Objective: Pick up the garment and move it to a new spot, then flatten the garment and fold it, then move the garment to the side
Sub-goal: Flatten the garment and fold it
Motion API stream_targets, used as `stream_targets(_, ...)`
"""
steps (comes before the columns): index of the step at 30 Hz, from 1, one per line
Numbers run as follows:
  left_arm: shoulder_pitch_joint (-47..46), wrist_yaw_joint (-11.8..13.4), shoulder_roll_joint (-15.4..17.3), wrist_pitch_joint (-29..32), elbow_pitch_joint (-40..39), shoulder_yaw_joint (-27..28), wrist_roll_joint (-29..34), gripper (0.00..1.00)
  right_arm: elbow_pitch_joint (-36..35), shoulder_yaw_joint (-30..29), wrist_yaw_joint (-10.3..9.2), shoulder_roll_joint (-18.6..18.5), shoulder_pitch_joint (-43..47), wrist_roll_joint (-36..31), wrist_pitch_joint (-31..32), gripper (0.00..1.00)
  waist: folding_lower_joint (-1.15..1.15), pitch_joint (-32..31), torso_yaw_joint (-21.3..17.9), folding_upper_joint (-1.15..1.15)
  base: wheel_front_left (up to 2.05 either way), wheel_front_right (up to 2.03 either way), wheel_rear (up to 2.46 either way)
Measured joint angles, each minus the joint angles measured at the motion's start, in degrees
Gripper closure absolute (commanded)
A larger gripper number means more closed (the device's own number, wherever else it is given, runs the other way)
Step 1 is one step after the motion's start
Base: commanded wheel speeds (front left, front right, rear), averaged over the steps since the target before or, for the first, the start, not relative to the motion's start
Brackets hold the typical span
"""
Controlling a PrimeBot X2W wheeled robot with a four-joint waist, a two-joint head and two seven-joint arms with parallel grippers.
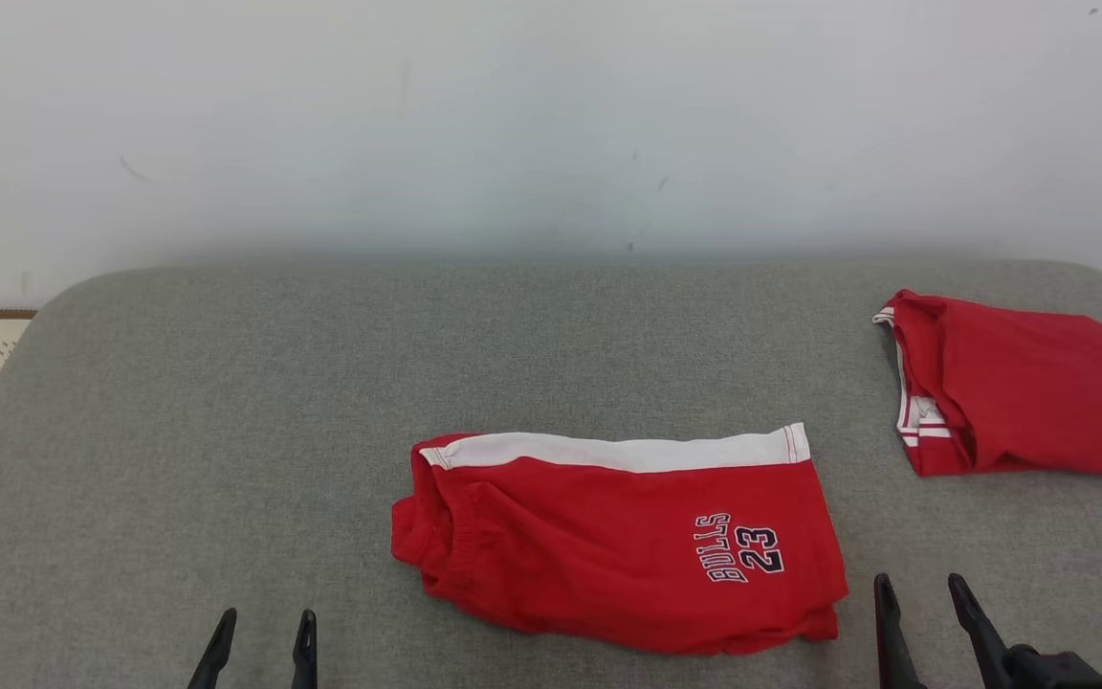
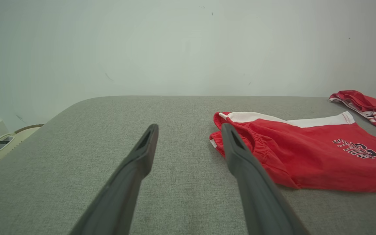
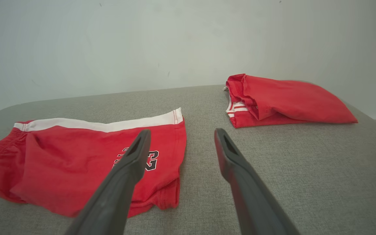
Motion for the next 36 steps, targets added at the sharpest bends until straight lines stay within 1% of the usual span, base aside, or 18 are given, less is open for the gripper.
stream_targets(3,0.0,0.2,0.0,0.0,0.0,0.0,-0.2,0.00,1.9,0.0,0.00,0.0,-1.9,0.1,2.2,0.00,0.00,0.1,0.1,0.00,0.00,0.00,0.00)
stream_targets(7,-0.4,0.3,0.1,0.0,0.0,-0.2,-0.4,0.00,6.5,-0.5,0.00,-0.4,-6.4,0.1,6.3,0.00,0.00,0.3,0.4,0.00,0.00,0.00,0.00)
stream_targets(10,-0.7,0.1,0.2,0.0,0.0,-0.4,-0.5,0.00,10.3,-0.6,0.00,-1.3,-10.7,0.6,7.3,0.00,0.00,0.6,0.9,0.00,0.00,0.00,0.00)
stream_targets(17,-1.5,-0.1,0.3,0.0,0.4,-1.3,-0.7,0.00,25.0,-3.0,0.00,-2.7,-20.4,2.8,9.5,0.00,0.01,1.2,2.7,0.00,0.00,0.00,0.00)
stream_targets(24,-1.9,-0.4,0.5,0.1,1.1,-1.8,-0.9,0.00,40.6,-4.1,0.00,-3.3,-27.0,4.3,9.3,0.00,0.01,1.6,4.9,0.00,0.00,0.00,0.00)
stream_targets(27,-2.0,-0.1,0.5,0.2,1.0,-1.9,-0.9,0.00,45.9,-3.8,0.00,-3.4,-29.2,4.5,9.3,0.00,0.01,1.6,5.7,0.00,0.00,0.00,0.00)
stream_targets(31,-2.0,-0.1,0.6,0.2,1.0,-1.9,-1.0,0.00,50.7,-2.3,0.00,-3.3,-31.2,5.1,8.3,0.00,0.01,1.7,6.2,0.00,0.00,0.00,0.00)
stream_targets(32,-2.0,0.0,0.7,0.2,0.9,-1.9,-1.1,0.00,51.7,-1.8,0.00,-3.2,-31.7,5.3,8.1,0.13,0.01,1.7,6.2,0.00,0.00,0.00,0.00)
stream_targets(33,-2.0,0.0,0.7,0.2,0.9,-1.9,-1.2,0.00,52.7,-1.5,0.00,-3.2,-32.2,5.6,7.9,0.76,0.00,1.7,6.2,0.00,0.00,0.00,0.00)
stream_targets(34,-2.0,0.2,0.7,0.2,0.9,-2.0,-1.2,0.00,53.5,-1.2,0.00,-3.2,-32.7,5.7,7.5,1.00,0.00,1.7,6.2,0.00,0.00,0.00,0.00)
stream_targets(36,-1.9,0.3,0.7,0.2,0.9,-2.0,-1.3,0.00,55.0,-0.6,0.00,-3.3,-33.4,6.0,6.5,1.00,0.00,1.8,6.3,0.00,0.00,0.00,0.00)
